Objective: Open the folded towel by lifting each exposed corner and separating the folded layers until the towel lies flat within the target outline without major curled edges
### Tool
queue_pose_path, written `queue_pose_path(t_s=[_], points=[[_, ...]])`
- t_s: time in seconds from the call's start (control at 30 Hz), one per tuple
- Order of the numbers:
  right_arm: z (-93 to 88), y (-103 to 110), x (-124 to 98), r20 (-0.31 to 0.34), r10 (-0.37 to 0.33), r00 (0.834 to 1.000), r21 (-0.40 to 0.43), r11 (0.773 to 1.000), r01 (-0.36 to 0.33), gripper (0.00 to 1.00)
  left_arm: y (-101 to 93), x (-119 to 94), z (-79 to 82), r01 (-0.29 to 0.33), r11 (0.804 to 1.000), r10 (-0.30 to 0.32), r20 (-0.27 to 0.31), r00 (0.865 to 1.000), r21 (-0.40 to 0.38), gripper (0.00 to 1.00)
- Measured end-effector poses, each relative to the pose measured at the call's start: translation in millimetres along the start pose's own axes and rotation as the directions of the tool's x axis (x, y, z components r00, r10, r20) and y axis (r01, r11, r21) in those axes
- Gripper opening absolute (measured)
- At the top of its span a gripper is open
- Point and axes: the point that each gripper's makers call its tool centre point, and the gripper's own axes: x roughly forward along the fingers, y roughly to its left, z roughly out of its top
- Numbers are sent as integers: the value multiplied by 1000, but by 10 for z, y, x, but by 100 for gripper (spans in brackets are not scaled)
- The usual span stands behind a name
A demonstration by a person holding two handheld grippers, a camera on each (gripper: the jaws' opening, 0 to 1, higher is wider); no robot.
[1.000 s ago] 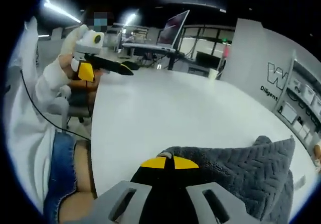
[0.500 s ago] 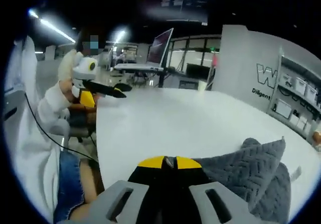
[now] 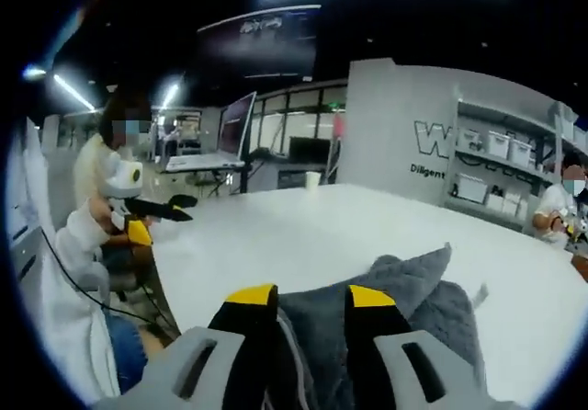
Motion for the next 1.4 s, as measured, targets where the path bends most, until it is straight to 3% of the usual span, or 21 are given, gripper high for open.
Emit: queue_pose_path(t_s=[0.13,0.4,0.6,0.77,0.87,0.93,1.1,1.4], points=[[-40,-229,-204,3,-83,997,43,996,83,30,-64,46,4,12,1000,-12,-9,1000,3,99],[-191,-510,-470,-5,-152,988,118,981,152,53,-256,186,27,51,998,-51,-33,998,22,99],[-282,-569,-594,9,-157,988,148,977,154,54,-433,341,88,92,995,-90,-53,995,35,99],[-318,-670,-732,-10,-190,982,162,968,190,65,-603,520,173,134,990,-131,-59,990,51,99],[-304,-704,-820,-3,-198,980,167,966,196,68,-751,676,264,181,982,-178,-52,983,60,99],[-311,-711,-861,-7,-197,980,163,967,196,69,-859,770,278,223,972,-218,-76,973,68,99],[-280,-757,-970,-2,-205,979,168,965,202,74,-1010,983,370,259,960,-248,-100,963,109,99],[-257,-828,-1112,5,-227,974,195,955,222,87,-1291,1430,528,350,925,-332,-134,934,147,99]])
